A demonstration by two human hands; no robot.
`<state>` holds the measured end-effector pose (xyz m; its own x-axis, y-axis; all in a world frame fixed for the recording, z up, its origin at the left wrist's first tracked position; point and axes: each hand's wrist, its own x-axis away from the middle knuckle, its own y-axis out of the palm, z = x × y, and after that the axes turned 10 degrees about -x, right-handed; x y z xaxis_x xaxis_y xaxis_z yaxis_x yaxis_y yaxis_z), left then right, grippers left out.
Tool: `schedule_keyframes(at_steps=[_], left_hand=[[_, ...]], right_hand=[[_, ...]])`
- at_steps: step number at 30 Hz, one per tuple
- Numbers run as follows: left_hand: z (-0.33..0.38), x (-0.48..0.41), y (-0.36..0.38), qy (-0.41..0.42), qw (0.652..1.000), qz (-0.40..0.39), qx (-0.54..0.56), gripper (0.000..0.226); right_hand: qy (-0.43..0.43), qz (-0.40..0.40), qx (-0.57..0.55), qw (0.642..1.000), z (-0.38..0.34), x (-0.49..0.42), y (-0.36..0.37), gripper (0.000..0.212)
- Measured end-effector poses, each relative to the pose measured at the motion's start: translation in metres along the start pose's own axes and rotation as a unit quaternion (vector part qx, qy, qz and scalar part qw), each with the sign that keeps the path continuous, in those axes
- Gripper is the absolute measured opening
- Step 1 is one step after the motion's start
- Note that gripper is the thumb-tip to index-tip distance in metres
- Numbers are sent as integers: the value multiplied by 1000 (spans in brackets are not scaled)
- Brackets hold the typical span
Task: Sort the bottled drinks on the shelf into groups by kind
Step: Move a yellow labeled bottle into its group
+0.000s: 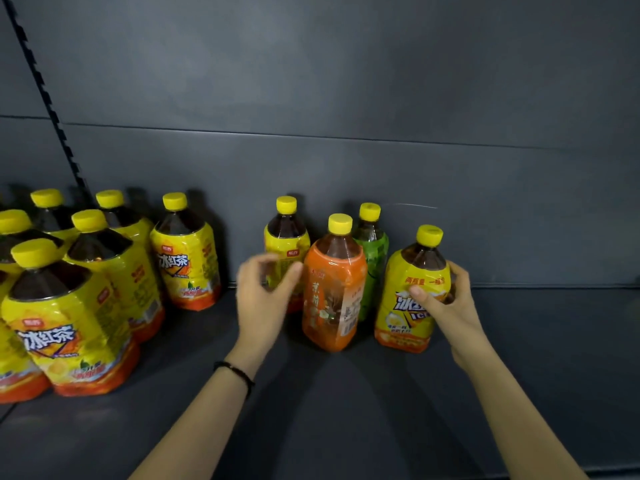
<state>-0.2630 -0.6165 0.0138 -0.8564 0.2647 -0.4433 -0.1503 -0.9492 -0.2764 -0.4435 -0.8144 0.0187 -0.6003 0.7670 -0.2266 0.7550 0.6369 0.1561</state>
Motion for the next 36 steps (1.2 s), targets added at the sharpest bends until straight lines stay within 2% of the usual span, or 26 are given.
schedule_keyframes(at_steps=[2, 5, 8, 12, 16, 18, 20, 23, 28, 36], left_hand=[[-12, -23, -6, -25, 999, 13, -19, 66], [-16, -54, -5, -4, 995, -100, -19, 91], [-15, -64, 0, -4, 984, -175, 26, 95], [-20, -64, 5, -18, 991, -127, 24, 88], [-26, -57, -5, -11, 996, -68, -50, 100], [-26, -46, -14, 1, 995, -42, -85, 100], [-25, -34, -26, 8, 994, -15, -108, 97], [-23, -15, -48, 21, 993, 24, -115, 95], [-22, 25, -85, 27, 986, 102, -127, 95], [-29, 66, -149, 21, 979, 153, -134, 101]], right_hand=[[1, 1, -1, 1000, -1, 5, 3, 69], [3, -1, -2, 1000, -2, 13, 6, 72], [5, -8, -2, 1000, -5, 19, 7, 76], [14, -26, -8, 1000, -5, 26, 6, 82], [18, -32, -22, 999, -4, 35, 5, 82], [24, -38, -27, 999, -5, 39, 4, 79], [32, -49, -31, 998, -7, 45, 4, 87], [38, -60, -42, 997, -9, 58, 9, 101], [56, -102, -58, 992, -4, 79, 25, 100], [71, -163, -78, 981, 6, 106, 81, 101]])
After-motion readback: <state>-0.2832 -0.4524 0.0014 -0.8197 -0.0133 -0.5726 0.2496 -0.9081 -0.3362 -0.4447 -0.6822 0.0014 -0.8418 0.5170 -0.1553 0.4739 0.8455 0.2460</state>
